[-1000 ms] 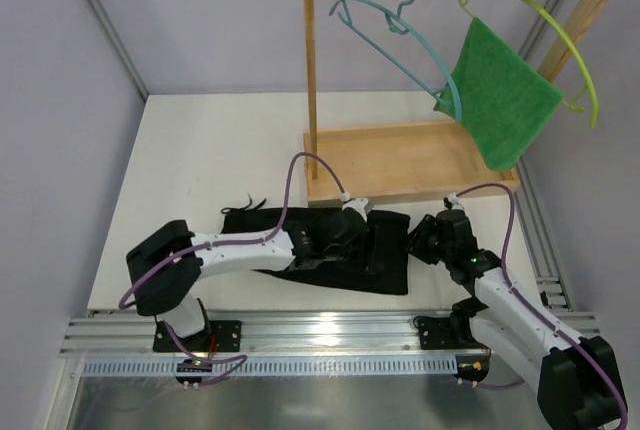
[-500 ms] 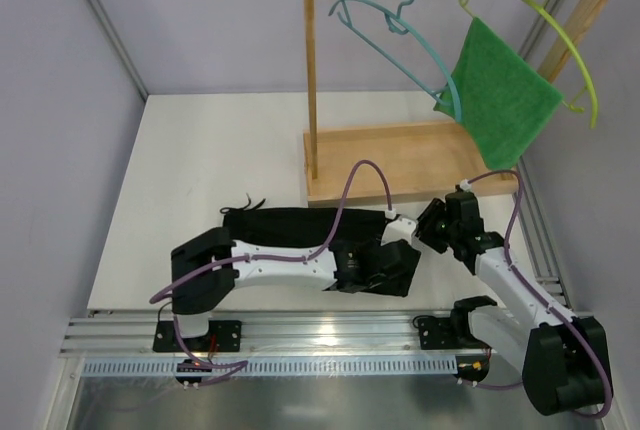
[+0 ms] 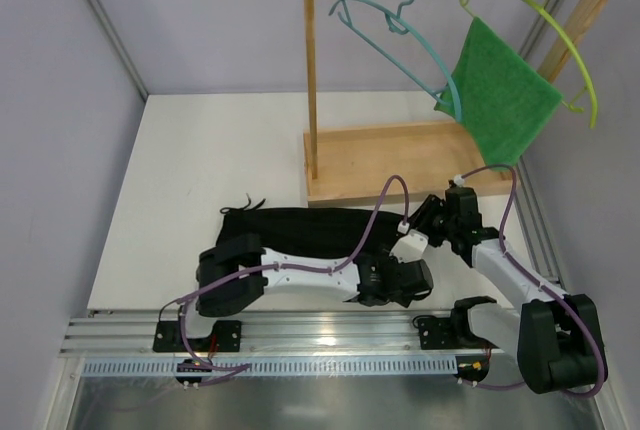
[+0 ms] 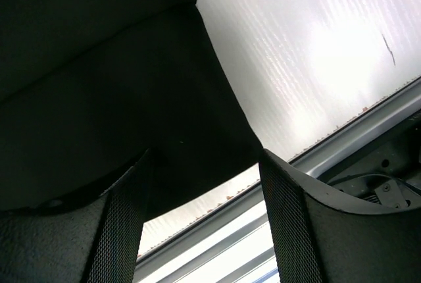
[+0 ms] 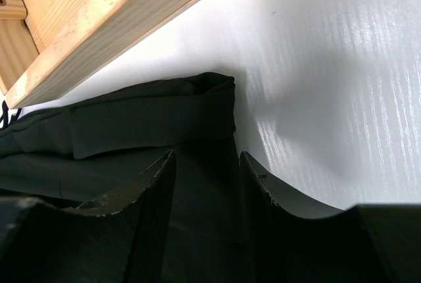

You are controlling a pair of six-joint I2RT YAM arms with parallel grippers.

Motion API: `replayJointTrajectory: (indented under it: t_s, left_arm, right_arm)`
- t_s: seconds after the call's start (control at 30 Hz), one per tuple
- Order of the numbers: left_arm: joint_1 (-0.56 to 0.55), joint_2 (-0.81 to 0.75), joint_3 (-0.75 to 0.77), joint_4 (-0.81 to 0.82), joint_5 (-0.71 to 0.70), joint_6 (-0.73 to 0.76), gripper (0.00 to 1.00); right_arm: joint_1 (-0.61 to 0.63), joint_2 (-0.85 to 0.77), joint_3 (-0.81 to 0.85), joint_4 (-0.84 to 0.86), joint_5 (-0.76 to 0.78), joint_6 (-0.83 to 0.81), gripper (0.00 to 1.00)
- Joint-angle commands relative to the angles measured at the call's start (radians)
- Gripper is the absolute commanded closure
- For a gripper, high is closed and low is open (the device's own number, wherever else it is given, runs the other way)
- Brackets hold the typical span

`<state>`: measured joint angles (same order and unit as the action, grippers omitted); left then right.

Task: Place the trousers on the hanger
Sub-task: Fold the trousers

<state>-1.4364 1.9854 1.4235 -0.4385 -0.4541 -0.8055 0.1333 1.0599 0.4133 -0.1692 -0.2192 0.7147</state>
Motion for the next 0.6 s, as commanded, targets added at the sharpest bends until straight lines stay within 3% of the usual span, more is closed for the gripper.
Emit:
replayJointTrajectory:
  t_s: [0.0, 0.17, 0.23, 0.33, 0.37, 0.47, 0.57]
  left_arm:
    - [-0.013, 0.015, 0.045, -0.020, -0.058, 0.000, 0.34]
    - [-0.012, 0.073, 0.086, -0.040, -0.058, -0.009, 0.34]
    - [-0.012, 0.105, 0.118, -0.072, -0.057, -0.017, 0.40]
    - [-0.013, 0.145, 0.160, -0.123, -0.057, -0.037, 0.61]
    - [-0.016, 0.141, 0.152, -0.123, -0.058, -0.043, 0.75]
    - [-0.018, 0.109, 0.114, -0.135, -0.067, -0.075, 0.99]
    - [-0.018, 0.072, 0.069, -0.125, -0.069, -0.098, 1.00]
  right_arm:
    - [-0.004, -0.020, -0.001, 0.056, -0.023, -0.023, 0.53]
    - [-0.004, -0.008, -0.010, 0.072, -0.022, -0.026, 0.53]
    - [-0.006, 0.005, -0.018, 0.083, -0.026, -0.024, 0.54]
    - [-0.008, 0.012, -0.022, 0.094, -0.029, -0.023, 0.56]
    - [-0.008, 0.014, -0.024, 0.096, -0.028, -0.024, 0.57]
    - [-0.011, 0.028, -0.028, 0.097, -0.009, -0.024, 0.60]
    - [-0.011, 0.044, -0.051, 0.134, -0.012, -0.020, 0.62]
